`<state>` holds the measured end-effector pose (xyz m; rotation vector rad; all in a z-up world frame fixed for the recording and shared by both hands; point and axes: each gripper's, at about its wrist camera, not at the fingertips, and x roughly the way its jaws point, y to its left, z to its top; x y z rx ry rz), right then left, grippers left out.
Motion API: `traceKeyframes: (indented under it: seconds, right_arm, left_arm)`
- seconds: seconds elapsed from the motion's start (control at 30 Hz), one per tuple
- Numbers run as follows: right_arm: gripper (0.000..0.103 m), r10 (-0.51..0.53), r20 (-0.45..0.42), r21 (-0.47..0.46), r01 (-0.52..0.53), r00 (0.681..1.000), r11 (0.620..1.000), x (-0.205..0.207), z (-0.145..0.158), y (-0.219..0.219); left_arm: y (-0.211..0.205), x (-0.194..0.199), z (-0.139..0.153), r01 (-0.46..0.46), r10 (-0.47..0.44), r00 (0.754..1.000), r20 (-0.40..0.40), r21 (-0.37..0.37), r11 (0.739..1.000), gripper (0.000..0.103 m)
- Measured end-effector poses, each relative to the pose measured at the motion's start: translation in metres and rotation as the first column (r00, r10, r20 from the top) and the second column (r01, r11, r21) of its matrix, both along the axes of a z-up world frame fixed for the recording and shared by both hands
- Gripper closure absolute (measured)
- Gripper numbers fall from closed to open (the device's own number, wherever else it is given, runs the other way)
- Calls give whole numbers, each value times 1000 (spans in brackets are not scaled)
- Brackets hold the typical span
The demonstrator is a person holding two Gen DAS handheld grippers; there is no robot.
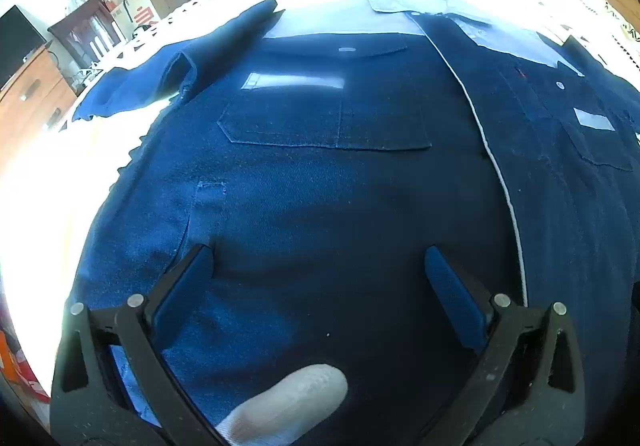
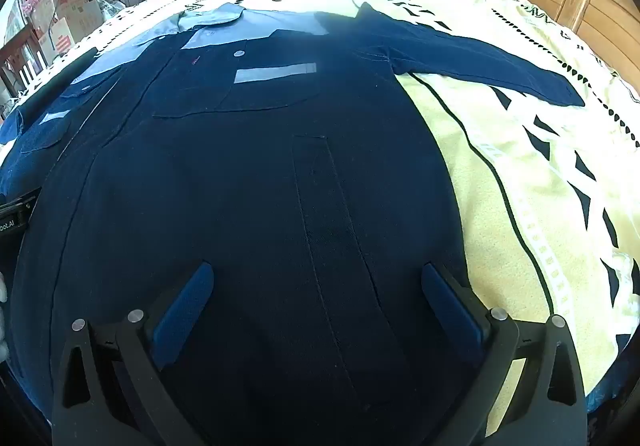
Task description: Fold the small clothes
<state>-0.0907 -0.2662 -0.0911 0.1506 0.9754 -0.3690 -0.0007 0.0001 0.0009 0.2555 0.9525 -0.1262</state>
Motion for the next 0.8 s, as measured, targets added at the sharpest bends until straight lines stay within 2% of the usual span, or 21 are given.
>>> traceKeyframes:
  seconds: [0.33, 0.5, 0.8]
  right_arm:
    - [0, 2, 12, -1, -2, 1000, 1000, 0, 0, 1]
    - [0, 3, 6, -7, -3, 1000, 1000, 3, -2, 6]
    - [0, 2, 13, 1, -2, 1000, 1000, 0, 1, 3]
  left_arm:
    - [5, 11, 10, -2, 2, 1000, -21, -5, 1000, 0]
    - [-1, 3, 4, -15, 15, 1000, -7, 4, 1000, 0]
    - [-1, 6, 4, -15, 15, 999, -46, 14, 1000, 0]
